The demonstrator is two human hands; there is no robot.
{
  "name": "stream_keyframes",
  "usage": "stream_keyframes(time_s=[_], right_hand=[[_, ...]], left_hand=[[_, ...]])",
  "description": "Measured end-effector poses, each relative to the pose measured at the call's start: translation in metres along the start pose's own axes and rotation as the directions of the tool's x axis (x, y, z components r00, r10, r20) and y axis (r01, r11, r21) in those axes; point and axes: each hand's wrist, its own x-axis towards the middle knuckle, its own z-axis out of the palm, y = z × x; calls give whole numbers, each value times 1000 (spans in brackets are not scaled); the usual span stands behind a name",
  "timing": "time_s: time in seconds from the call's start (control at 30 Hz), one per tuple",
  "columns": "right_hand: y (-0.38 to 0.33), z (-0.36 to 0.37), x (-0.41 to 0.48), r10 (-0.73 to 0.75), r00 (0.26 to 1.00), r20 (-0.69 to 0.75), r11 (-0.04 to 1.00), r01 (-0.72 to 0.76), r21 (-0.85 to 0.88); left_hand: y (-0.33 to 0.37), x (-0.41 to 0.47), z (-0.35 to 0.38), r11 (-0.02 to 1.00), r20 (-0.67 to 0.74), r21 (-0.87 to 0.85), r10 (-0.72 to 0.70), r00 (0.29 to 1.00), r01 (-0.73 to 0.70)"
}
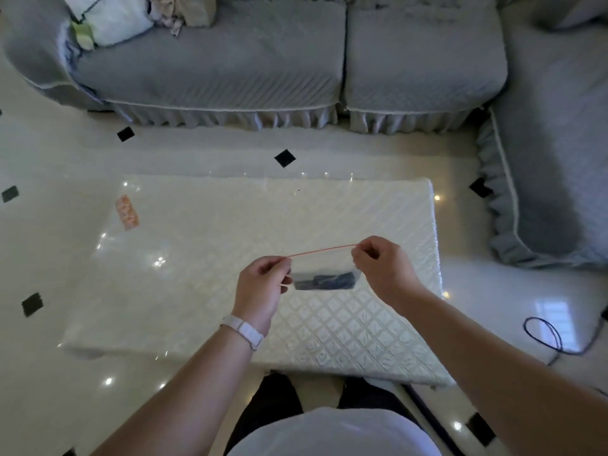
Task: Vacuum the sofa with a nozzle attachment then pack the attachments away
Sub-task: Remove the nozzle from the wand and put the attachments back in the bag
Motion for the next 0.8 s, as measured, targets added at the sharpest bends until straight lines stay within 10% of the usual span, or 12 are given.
stream_keyframes(time_s=[0.27,0.8], right_hand=[[50,44,26,257,946,-198,966,-256,33],[229,99,57,530,817,-228,842,-473,260]], left_hand=[[-42,86,20,988,257,141,-93,962,58],[-187,153,101,904,323,415,-249,913,100]])
